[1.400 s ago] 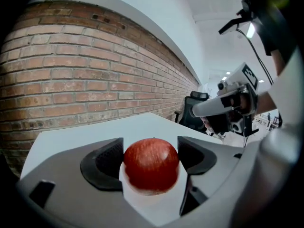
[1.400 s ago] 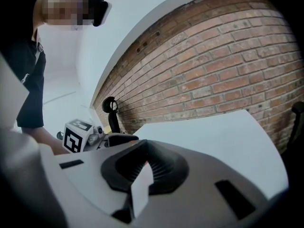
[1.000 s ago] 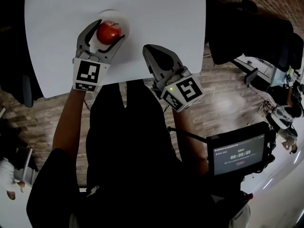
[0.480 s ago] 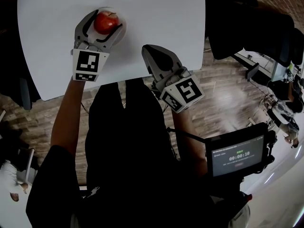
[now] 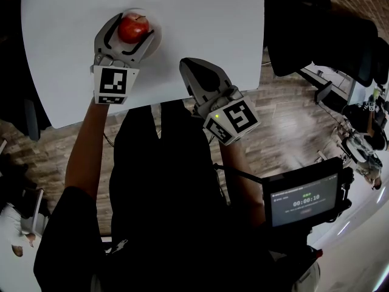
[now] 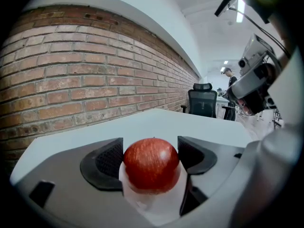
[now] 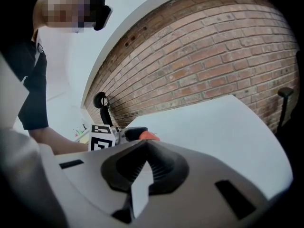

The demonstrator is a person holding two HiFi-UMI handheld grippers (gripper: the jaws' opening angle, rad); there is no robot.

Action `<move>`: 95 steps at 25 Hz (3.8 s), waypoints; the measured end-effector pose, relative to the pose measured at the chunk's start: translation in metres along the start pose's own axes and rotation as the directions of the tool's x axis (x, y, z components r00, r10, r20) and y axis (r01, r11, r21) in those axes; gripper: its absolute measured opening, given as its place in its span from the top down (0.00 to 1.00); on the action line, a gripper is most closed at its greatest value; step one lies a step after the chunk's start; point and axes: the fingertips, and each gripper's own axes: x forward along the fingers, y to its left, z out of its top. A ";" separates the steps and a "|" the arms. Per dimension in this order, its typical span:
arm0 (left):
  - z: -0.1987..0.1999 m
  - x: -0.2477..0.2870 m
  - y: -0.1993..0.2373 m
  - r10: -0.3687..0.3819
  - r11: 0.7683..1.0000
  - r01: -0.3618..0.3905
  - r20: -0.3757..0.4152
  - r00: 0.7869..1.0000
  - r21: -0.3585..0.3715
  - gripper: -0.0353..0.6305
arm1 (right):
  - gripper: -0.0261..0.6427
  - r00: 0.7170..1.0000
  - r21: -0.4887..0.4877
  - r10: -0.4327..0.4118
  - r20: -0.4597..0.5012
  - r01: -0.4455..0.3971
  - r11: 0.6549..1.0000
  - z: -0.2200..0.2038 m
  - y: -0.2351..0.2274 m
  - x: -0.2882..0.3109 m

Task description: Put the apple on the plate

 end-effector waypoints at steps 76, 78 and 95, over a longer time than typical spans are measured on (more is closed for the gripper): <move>-0.011 -0.035 -0.012 0.011 0.998 -0.007 -0.069 0.998 0.062 0.34 | 0.96 0.998 -0.051 0.001 0.057 0.001 0.999 0.022 0.009 -0.018; 0.000 -0.041 -0.012 0.022 0.999 -0.019 -0.054 0.998 0.051 0.35 | 0.96 0.997 -0.061 0.009 0.072 -0.004 0.998 0.029 0.011 -0.021; 0.064 -0.091 -0.020 0.073 0.997 -0.073 -0.022 0.997 0.014 0.94 | 0.96 0.985 -0.152 0.073 0.155 -0.049 0.987 0.074 0.033 -0.037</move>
